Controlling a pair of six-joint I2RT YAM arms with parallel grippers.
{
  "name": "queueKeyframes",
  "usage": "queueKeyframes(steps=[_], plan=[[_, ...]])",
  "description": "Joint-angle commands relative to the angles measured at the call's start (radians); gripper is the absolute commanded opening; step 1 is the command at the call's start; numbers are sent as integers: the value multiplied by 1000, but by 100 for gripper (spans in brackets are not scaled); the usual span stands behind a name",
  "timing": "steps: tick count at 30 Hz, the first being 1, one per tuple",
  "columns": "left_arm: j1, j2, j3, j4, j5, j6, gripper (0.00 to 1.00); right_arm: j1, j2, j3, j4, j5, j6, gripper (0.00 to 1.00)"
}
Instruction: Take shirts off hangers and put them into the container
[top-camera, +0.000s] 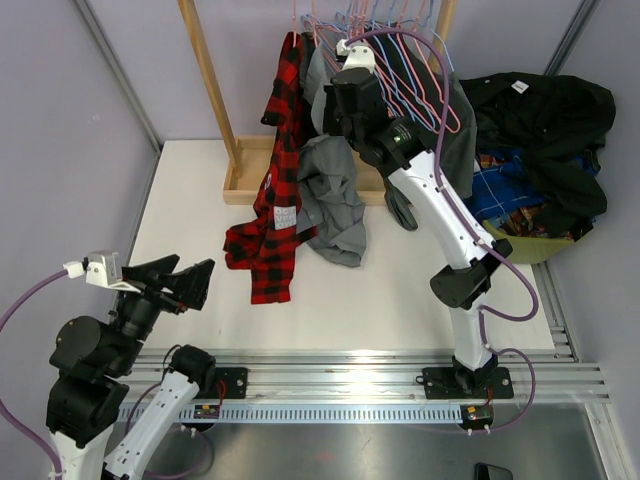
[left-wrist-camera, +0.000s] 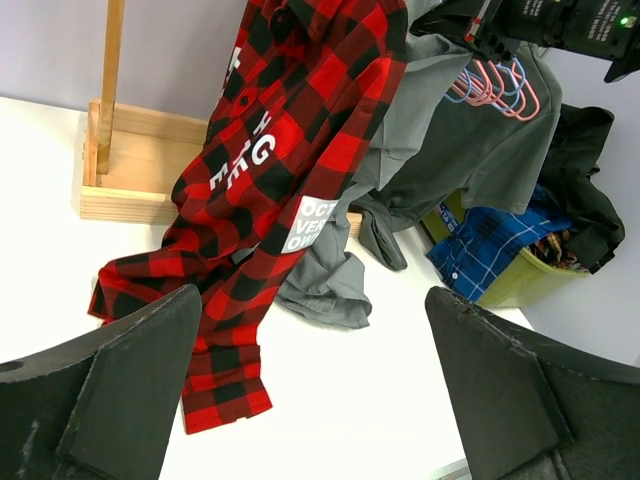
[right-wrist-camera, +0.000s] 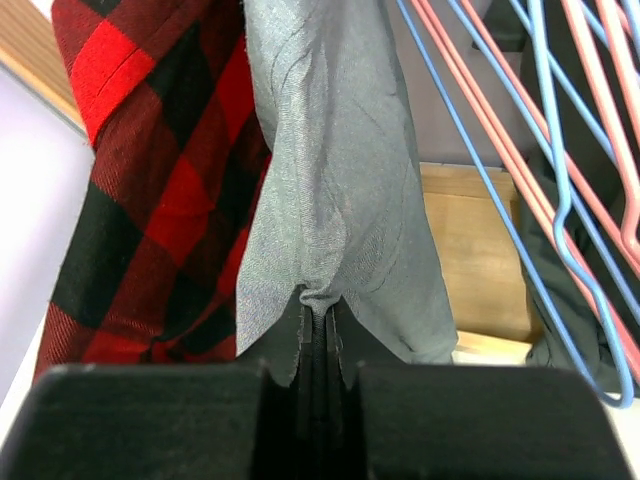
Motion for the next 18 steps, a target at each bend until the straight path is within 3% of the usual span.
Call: queueKeyframes(steps=[1,7,14,18], plan=[[-2,-20,14,15,-13,14,99,2,11,34,-38,-47,-55,0],[-2,-28,13,14,-16,11,99,2,-70,-54,161,-43,-150,0],[-2,-28,2,18,-15,7,99,2,-138,-242,690,126,-265,0],[-2,-34,0,12,-25,5,99,2,-156,-326,832,186,-291,0]])
